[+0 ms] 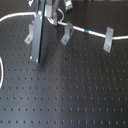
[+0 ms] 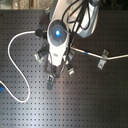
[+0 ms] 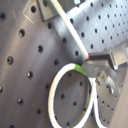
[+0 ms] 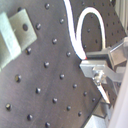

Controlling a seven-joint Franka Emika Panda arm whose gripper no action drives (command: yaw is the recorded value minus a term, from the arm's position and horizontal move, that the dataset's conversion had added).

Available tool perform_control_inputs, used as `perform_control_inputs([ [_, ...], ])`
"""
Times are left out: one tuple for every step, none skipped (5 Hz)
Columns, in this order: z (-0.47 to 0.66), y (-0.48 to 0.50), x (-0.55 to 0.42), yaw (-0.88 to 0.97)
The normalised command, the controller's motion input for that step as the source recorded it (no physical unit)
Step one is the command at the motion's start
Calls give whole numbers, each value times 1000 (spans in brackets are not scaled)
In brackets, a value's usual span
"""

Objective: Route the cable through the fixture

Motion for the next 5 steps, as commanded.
perform_control_inputs([
  [0,1,-4,9],
  [-41,42,64,49],
  [-167,215,342,226],
  [-130,81,465,200],
  [-246,-171,403,220],
])
